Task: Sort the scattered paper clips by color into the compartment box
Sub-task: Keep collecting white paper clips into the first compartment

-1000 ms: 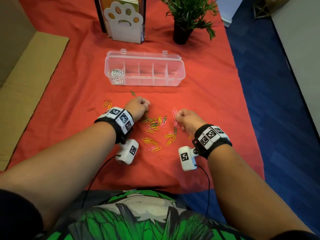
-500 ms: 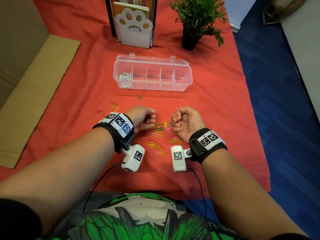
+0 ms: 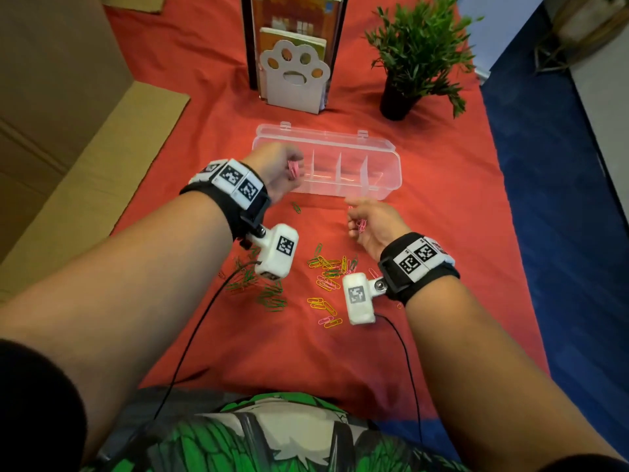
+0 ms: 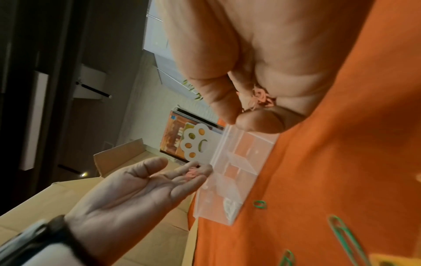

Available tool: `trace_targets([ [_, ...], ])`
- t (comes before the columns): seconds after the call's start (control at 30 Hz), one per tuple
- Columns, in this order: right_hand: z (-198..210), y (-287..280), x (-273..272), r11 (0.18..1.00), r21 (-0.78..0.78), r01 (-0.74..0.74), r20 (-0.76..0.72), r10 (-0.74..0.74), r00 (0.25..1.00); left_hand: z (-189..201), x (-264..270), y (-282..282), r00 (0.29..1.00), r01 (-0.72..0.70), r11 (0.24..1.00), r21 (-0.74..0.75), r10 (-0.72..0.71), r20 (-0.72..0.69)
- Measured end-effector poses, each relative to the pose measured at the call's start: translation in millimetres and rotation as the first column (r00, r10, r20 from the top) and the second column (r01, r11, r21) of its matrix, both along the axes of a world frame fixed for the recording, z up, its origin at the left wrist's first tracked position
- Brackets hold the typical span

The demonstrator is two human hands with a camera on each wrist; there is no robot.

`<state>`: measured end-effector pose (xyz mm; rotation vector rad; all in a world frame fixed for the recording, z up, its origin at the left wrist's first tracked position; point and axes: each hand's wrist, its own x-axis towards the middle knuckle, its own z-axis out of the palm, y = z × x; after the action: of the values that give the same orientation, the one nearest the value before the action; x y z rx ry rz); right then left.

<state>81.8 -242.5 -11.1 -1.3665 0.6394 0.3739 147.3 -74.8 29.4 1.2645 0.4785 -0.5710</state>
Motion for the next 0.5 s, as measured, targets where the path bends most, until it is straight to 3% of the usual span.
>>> trace_targets([
  [0.17,14.3,6.9,23.4,0.997,0.060,-0.045,0.002,0.045,0.999,3.1,15.3,3.8,0.997,-0.062,0.994,0.089,0.057,0.060],
  [0.37,29.0,29.7,58.3,0.995,0.029,-0.091,0.045,0.090,0.995,-19.5,-0.6,29.4,0.984,-0.021,0.944,0.328,-0.039,0.177],
  [0.5,39.2,53.9,80.1,0.990,0.001,-0.141,0.063,0.141,0.988,-38.9,-36.1,47.6,0.982,0.009,0.894,0.448,-0.092,0.163],
])
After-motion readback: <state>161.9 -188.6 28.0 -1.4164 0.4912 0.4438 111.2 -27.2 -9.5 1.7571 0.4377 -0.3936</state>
